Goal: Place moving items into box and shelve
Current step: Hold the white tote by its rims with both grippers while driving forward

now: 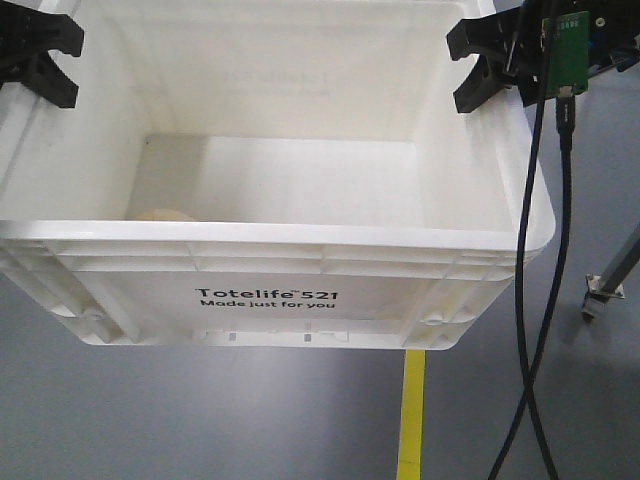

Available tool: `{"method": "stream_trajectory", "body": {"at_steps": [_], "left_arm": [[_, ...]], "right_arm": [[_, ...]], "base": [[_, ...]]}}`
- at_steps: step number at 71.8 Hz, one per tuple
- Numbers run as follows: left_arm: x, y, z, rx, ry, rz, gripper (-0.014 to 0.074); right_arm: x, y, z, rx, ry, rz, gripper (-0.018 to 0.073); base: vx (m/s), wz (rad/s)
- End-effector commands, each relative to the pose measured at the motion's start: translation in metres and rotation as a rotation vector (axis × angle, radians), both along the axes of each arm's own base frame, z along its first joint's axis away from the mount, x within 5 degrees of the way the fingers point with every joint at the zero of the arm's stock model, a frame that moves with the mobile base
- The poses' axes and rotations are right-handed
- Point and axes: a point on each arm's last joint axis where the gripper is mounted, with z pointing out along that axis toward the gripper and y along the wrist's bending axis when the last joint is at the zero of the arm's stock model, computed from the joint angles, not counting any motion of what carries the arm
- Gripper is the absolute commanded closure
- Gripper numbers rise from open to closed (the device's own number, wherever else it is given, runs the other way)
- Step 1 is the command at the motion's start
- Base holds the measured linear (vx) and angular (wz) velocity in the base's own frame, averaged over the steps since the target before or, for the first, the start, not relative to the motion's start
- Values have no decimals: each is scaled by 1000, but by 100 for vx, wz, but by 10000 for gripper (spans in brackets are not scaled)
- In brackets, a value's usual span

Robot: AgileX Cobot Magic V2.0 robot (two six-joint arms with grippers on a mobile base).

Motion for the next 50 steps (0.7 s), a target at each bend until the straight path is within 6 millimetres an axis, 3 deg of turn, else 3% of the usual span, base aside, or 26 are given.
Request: {"method": "stream_trajectory", "body": {"at_steps": [1,50], "left_arm": [[-14,-26,37,-253,-156,-73,597],[-14,-26,37,-253,-156,-73,597]], "right_arm": [[-24,24,41,278,-90,94,562],[-24,24,41,277,-90,94,562]], "base": [[49,-10],[50,-10]]}}
